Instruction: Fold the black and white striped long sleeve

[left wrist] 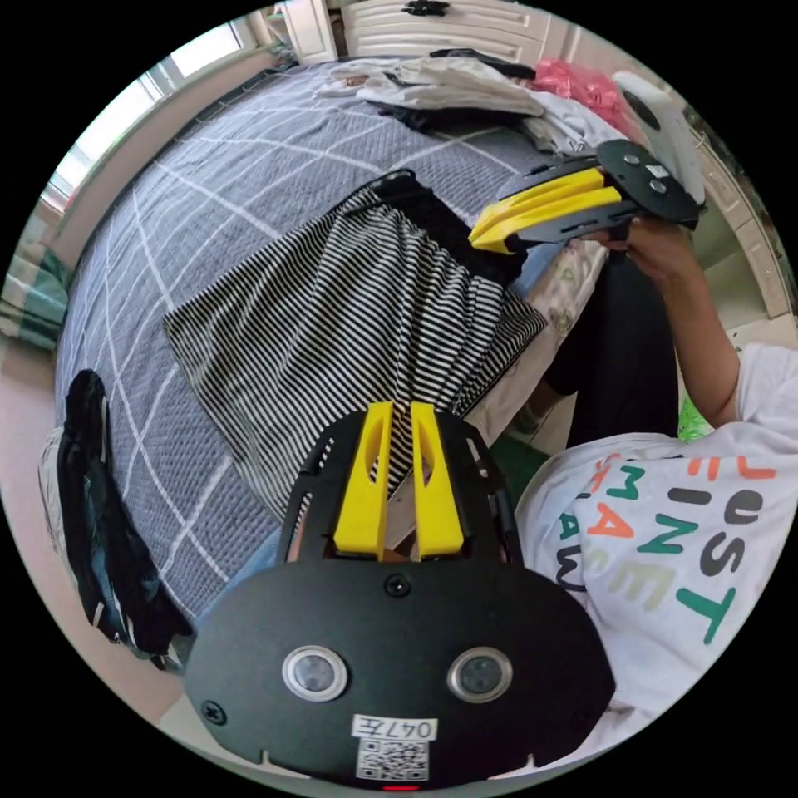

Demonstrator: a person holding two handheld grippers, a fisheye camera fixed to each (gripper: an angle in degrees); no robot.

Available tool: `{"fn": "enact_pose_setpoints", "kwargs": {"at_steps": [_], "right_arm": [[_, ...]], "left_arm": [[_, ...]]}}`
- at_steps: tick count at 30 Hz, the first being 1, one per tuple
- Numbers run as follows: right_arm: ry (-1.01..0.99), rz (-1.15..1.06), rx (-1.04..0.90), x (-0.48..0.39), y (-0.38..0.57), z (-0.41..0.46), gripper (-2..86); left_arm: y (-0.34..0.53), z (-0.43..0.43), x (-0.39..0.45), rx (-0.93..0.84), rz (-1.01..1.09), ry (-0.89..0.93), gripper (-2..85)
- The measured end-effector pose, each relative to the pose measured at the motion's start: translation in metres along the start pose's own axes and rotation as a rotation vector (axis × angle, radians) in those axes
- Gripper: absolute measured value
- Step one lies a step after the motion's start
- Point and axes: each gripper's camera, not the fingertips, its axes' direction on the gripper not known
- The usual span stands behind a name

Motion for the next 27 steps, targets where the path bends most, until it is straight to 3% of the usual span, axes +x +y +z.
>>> {"fn": "enact_pose_setpoints", "kwargs": {"at_steps": [2,6,9,12,17,19,22,27], "right_arm": [[0.026,-0.007,-0.098,-0.006,0.003,0.026,-0.7],[-0.041,0.033,-0.047,-0.002,0.004,0.023,-1.0],[0.038,-0.017,0.029,-0.004,-0.021,-0.003,-0.7],[0.113,-0.088,0.064,-0.001,-0.062,-0.011,-0.1],[0.160,-0.127,-0.148,0.018,-0.106,0.062,-0.1],[0.136,-0.134,-0.237,0.019,-0.103,0.087,0.1],[0.146,-0.105,-0.132,0.011,-0.094,0.066,0.5],[-0.025,-0.111,0.023,-0.025,-0.066,0.020,1.0]], "left_arm": [[0.008,0.006,0.003,0.039,-0.025,0.000,2.1],[0.028,-0.012,-0.005,0.103,-0.069,0.017,-0.1],[0.051,-0.039,-0.019,0.191,-0.129,-0.039,-0.7],[0.066,-0.034,-0.031,0.108,-0.188,-0.158,-0.9],[0.094,-0.002,-0.028,0.070,-0.196,-0.057,-0.8],[0.106,-0.001,-0.021,0.100,-0.191,-0.093,-0.4],[0.126,-0.011,-0.023,0.141,-0.220,-0.142,1.1],[0.161,-0.029,-0.069,0.216,-0.356,-0.133,5.6]]}}
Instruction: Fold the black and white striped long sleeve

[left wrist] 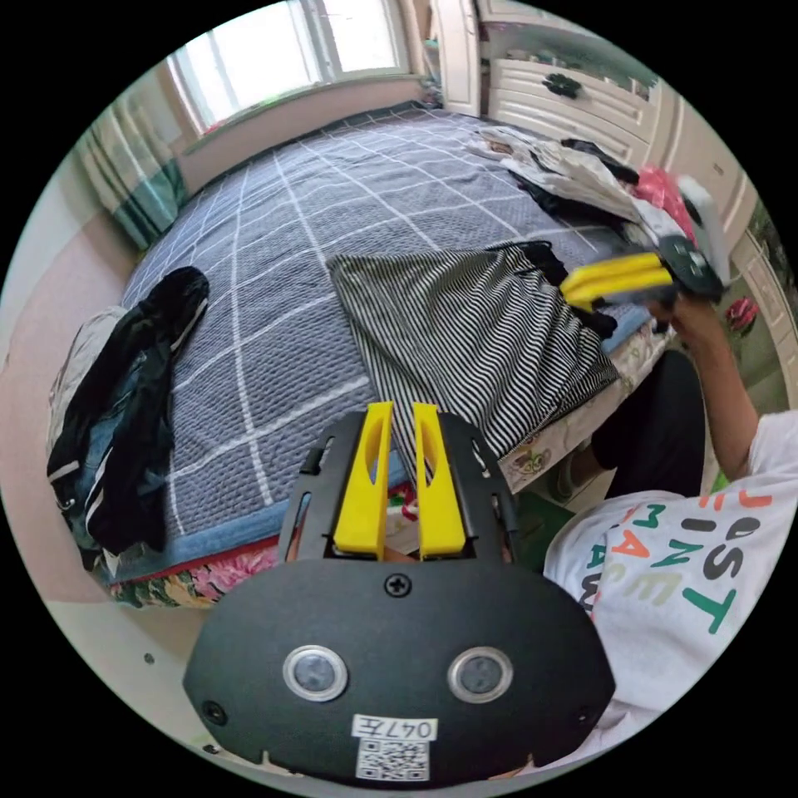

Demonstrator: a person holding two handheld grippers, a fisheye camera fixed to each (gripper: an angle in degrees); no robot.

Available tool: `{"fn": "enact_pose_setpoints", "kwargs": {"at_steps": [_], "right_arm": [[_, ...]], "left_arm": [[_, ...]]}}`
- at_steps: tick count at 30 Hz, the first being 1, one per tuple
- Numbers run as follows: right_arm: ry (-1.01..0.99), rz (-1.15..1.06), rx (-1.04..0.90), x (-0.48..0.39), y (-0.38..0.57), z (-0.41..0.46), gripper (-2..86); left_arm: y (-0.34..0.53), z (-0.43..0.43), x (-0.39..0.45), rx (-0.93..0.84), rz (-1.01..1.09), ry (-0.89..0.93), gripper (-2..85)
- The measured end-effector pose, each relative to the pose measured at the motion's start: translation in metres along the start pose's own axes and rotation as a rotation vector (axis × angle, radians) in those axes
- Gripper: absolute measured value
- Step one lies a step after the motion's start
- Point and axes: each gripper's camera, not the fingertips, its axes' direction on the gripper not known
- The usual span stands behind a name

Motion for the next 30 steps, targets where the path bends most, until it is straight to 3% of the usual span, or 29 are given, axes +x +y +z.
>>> {"fn": "enact_pose_setpoints", "kwargs": {"at_steps": [4,9,14,19,25,30], "right_arm": [[0.031,0.016,-0.104,-0.019,0.028,0.031,1.5],[0.100,0.116,0.045,-0.009,0.042,0.002,3.9],[0.182,0.194,0.093,0.013,0.058,-0.016,6.1],[0.272,0.241,0.166,0.047,0.060,-0.020,13.9],[0.039,0.339,0.104,0.134,0.039,0.017,17.3],[-0.079,0.329,0.006,0.170,0.019,0.049,18.8]], "left_arm": [[0.008,0.005,-0.037,0.025,-0.097,0.010,8.4],[0.005,0.037,-0.085,-0.020,-0.184,0.335,10.6],[0.015,0.063,-0.079,-0.119,-0.190,0.313,10.4],[0.036,0.065,-0.079,-0.030,-0.325,0.403,8.8],[0.033,0.066,-0.076,-0.036,-0.336,0.430,12.7],[0.026,0.062,-0.094,-0.051,-0.352,0.478,21.8]]}}
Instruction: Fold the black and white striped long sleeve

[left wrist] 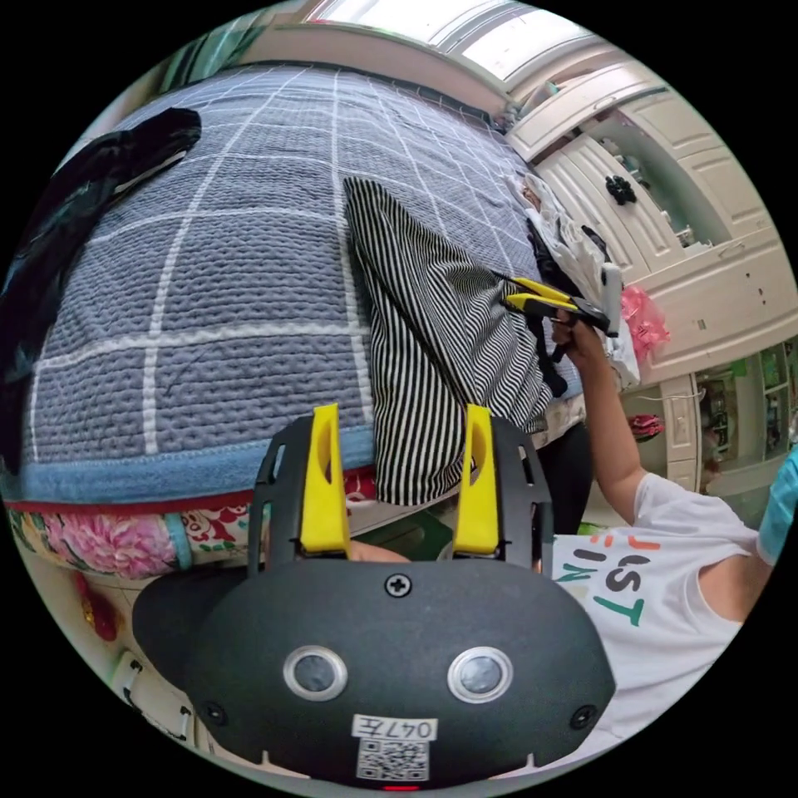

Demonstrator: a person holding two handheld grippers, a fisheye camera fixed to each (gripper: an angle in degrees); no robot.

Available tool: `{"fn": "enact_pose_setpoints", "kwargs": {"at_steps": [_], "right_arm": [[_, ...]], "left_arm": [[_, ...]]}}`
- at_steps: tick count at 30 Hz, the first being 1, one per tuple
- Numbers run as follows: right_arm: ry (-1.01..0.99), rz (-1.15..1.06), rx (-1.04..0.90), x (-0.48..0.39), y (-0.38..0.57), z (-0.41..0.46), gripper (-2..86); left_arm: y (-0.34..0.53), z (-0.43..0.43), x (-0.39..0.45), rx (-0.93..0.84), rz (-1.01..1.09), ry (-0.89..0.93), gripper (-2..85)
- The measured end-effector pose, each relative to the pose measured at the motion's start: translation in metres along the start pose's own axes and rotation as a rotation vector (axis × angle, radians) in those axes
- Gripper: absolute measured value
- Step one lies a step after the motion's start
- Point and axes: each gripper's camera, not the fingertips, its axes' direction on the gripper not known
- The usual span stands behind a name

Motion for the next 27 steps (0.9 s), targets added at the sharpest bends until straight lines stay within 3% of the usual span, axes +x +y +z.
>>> {"fn": "enact_pose_setpoints", "kwargs": {"at_steps": [4,12,16,18,27], "right_arm": [[0.000,-0.032,-0.053,0.000,-0.011,0.004,18.0],[0.018,-0.093,-0.089,-0.015,-0.023,0.002,12.7],[0.044,-0.126,-0.091,-0.028,-0.026,-0.006,6.1],[0.035,-0.161,-0.047,-0.037,-0.025,-0.014,4.5],[0.362,-0.312,0.083,-0.113,-0.010,-0.060,2.4]], "left_arm": [[-0.003,0.001,-0.003,-0.046,0.013,0.150,25.3],[-0.019,0.027,0.049,-0.096,0.116,-0.189,18.2],[-0.026,0.035,0.075,-0.105,0.149,-0.266,13.6],[-0.029,0.039,0.093,-0.086,0.209,-0.197,8.6],[-0.043,0.033,0.178,0.037,0.329,-0.388,5.1]]}}
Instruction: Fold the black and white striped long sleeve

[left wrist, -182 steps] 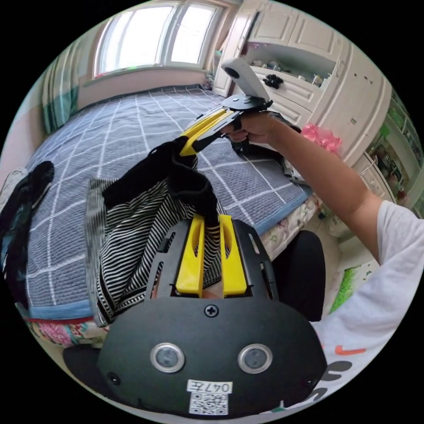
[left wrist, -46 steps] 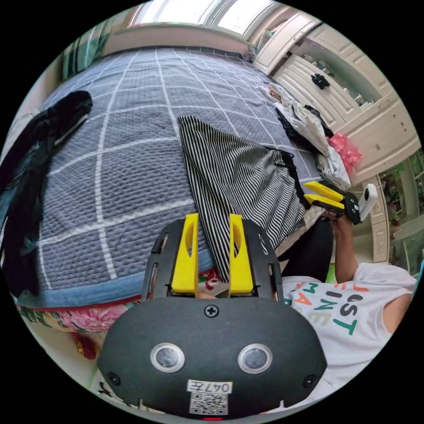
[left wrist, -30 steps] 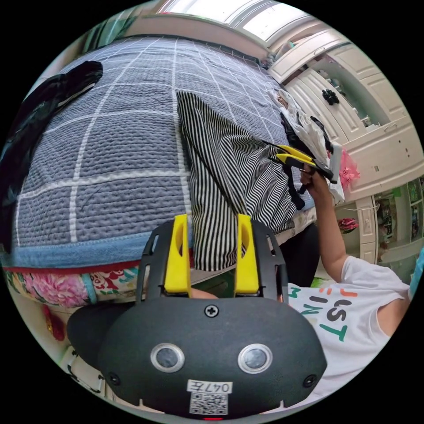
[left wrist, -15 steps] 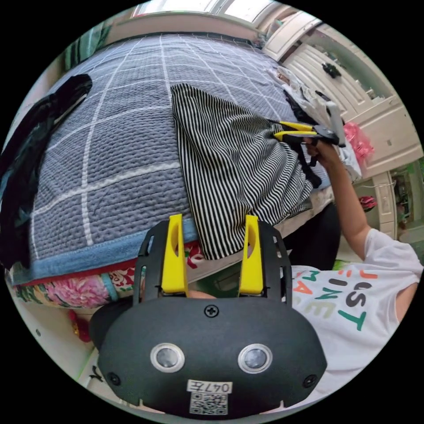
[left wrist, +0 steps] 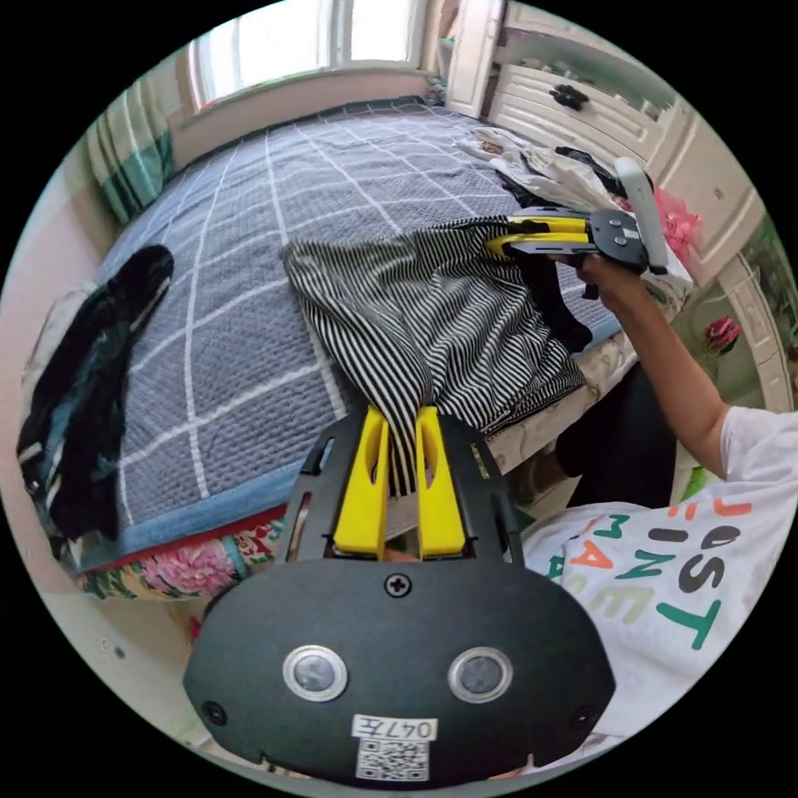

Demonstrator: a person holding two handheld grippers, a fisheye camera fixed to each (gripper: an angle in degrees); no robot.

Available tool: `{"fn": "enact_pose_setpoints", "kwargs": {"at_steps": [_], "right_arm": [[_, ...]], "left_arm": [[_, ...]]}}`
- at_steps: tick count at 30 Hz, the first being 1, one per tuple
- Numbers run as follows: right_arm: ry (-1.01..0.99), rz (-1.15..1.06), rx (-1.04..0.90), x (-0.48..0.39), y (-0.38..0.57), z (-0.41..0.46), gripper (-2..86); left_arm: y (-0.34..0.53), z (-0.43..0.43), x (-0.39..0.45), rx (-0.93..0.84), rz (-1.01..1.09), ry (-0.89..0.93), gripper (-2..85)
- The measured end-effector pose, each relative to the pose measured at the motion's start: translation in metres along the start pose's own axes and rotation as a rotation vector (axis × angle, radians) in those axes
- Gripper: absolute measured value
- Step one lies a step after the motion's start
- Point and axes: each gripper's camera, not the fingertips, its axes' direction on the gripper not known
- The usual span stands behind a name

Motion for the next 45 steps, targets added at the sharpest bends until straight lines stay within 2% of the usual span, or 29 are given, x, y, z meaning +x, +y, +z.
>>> {"fn": "enact_pose_setpoints", "kwargs": {"at_steps": [4,9,14,18,20,23,28,30,33,35,36,39,43,45], "right_arm": [[0.072,-0.005,0.086,-0.003,-0.005,-0.052,2.2],[0.226,-0.053,0.093,0.018,-0.006,-0.111,2.1],[0.523,-0.013,0.004,0.118,0.001,-0.184,1.8],[0.630,0.090,-0.060,0.211,0.011,-0.222,1.8],[0.671,0.155,-0.131,0.272,0.020,-0.227,2.1],[0.655,0.267,-0.238,0.343,0.044,-0.205,3.1],[0.496,0.484,-0.331,0.413,0.109,-0.136,9.7],[0.514,0.544,-0.322,0.420,0.129,-0.125,11.2],[0.574,0.565,-0.143,0.409,0.145,-0.157,11.7],[0.492,0.511,-0.004,0.381,0.150,-0.200,10.8],[0.450,0.494,0.005,0.372,0.151,-0.207,10.6],[0.315,0.421,-0.086,0.323,0.158,-0.216,9.2],[0.352,0.330,-0.286,0.277,0.168,-0.181,8.1],[0.369,0.322,-0.342,0.279,0.166,-0.161,8.1]], "left_arm": [[-0.037,-0.018,0.040,0.064,0.143,-0.061,4.8],[-0.129,-0.049,0.084,0.217,0.307,0.087,4.6],[-0.246,-0.077,0.138,0.367,0.449,0.179,4.6],[-0.358,-0.089,0.195,0.461,0.510,0.185,4.8],[-0.406,-0.078,0.214,0.450,0.496,0.251,4.9],[-0.478,-0.030,0.241,0.339,0.453,0.334,5.0],[-0.540,0.074,0.268,0.133,0.392,0.264,6.4],[-0.547,0.094,0.262,0.136,0.384,0.278,8.0],[-0.557,0.088,0.238,0.179,0.350,0.363,9.8],[-0.563,0.076,0.226,0.221,0.334,0.389,9.7],[-0.568,0.067,0.221,0.248,0.334,0.392,9.4],[-0.582,0.047,0.221,0.272,0.351,0.390,8.9],[-0.597,0.045,0.241,0.237,0.369,0.334,10.5],[-0.607,0.063,0.259,0.158,0.393,0.308,12.5]]}}
